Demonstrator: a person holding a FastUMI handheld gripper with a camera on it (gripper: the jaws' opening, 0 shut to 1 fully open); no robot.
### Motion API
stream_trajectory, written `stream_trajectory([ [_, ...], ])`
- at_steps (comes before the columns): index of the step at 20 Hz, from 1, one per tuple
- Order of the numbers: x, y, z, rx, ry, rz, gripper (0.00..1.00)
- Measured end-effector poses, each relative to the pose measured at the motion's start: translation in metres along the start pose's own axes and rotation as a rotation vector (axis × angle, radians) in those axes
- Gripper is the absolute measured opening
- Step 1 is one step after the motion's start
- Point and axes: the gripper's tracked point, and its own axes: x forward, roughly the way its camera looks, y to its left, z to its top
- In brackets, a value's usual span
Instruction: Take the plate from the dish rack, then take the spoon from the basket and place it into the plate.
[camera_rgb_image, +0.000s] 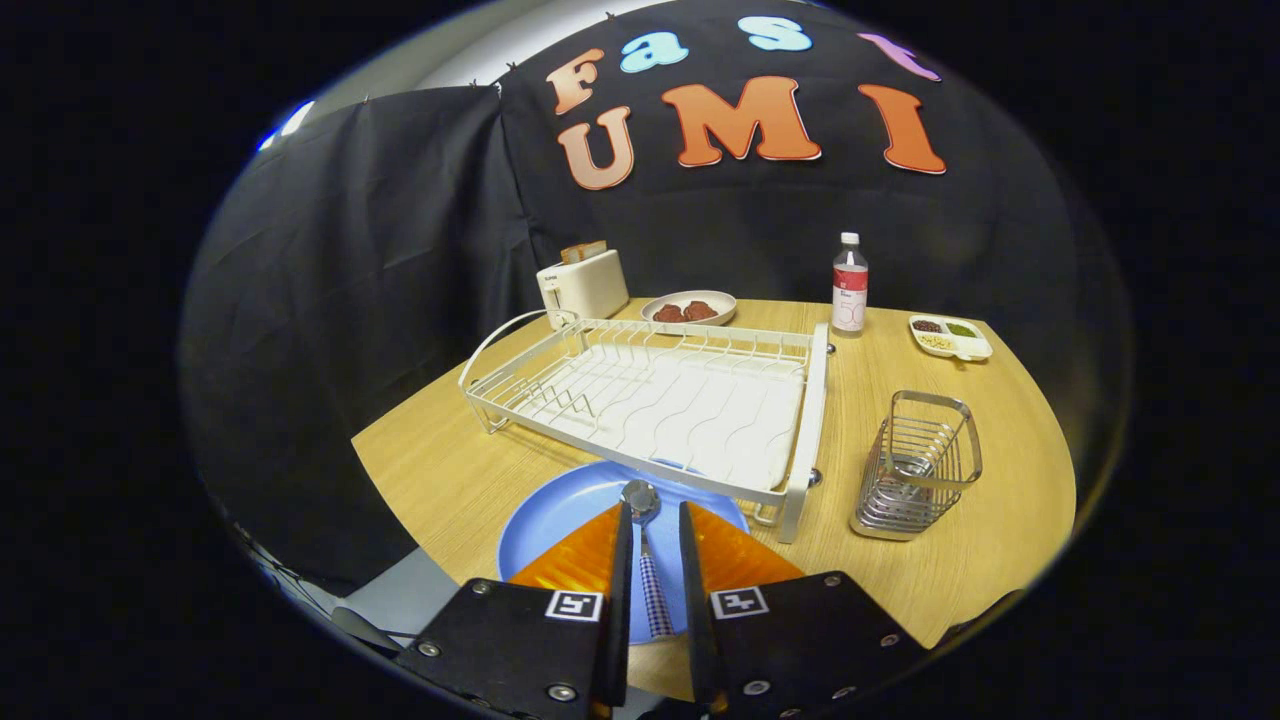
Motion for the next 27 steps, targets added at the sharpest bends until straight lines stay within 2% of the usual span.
stream_trajectory([
  [4, -0.03, -0.013, 0.075, -0.02, -0.125, -0.061, 0.49],
  [5, -0.04, -0.015, 0.1, -0.038, -0.175, -0.077, 0.58],
  [9, -0.075, -0.03, 0.184, -0.099, -0.351, -0.146, 0.76],
  [11, -0.09, -0.034, 0.218, -0.11, -0.423, -0.171, 0.82],
  [16, -0.116, -0.049, 0.268, -0.157, -0.545, -0.261, 0.9],
  [27, -0.139, -0.038, 0.309, -0.101, -0.645, -0.29, 0.94],
])
